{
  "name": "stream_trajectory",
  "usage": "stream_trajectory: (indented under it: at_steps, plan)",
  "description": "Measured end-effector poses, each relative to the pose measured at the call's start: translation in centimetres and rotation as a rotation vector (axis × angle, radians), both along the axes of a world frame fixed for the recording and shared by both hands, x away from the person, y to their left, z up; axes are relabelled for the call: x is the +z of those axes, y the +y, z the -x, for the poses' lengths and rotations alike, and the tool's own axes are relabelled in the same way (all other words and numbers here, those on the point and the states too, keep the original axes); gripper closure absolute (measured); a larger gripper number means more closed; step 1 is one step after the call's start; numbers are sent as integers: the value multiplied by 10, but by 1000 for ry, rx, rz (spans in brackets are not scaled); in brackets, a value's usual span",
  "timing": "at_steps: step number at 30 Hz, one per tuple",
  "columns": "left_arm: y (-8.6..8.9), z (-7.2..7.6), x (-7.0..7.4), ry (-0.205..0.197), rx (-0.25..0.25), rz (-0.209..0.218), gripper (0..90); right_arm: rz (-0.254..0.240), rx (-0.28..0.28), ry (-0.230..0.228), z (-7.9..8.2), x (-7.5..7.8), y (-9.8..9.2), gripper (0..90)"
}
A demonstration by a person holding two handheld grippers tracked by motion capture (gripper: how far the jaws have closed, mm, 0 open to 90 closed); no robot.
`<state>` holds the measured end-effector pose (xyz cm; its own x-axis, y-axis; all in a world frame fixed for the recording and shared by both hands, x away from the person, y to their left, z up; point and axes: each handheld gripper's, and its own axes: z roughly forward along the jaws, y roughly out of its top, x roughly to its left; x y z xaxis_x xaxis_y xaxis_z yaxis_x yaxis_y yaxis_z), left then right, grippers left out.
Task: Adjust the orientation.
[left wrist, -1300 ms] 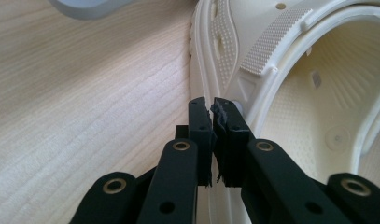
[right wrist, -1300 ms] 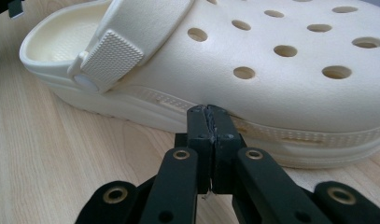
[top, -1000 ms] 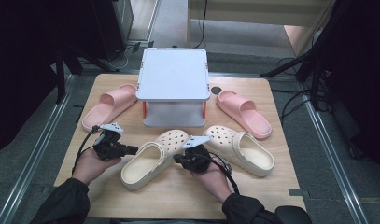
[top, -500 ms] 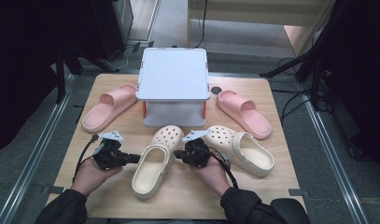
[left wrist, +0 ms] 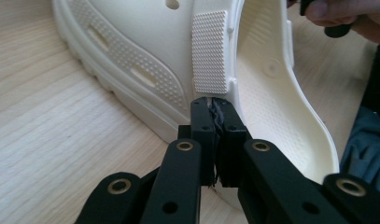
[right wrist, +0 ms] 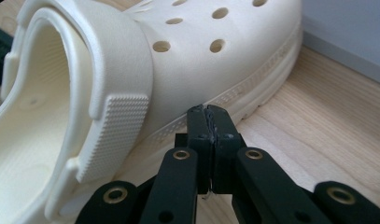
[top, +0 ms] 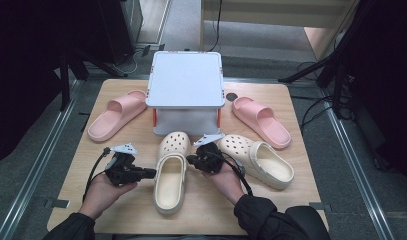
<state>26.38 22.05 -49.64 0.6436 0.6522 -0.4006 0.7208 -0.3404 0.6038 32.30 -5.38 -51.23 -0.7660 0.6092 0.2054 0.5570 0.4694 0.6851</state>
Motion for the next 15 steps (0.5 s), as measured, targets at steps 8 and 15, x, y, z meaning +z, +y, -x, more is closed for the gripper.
stream_trajectory:
  at_steps: [8, 15]
  plan:
    - [6, -7, 4, 18, 9, -7, 797, 4, -1, -5, -3, 5, -4, 821]
    - [12, -16, 22, -7, 17, 9, 659, -54, -7, -74, 9, 35, -18, 609]
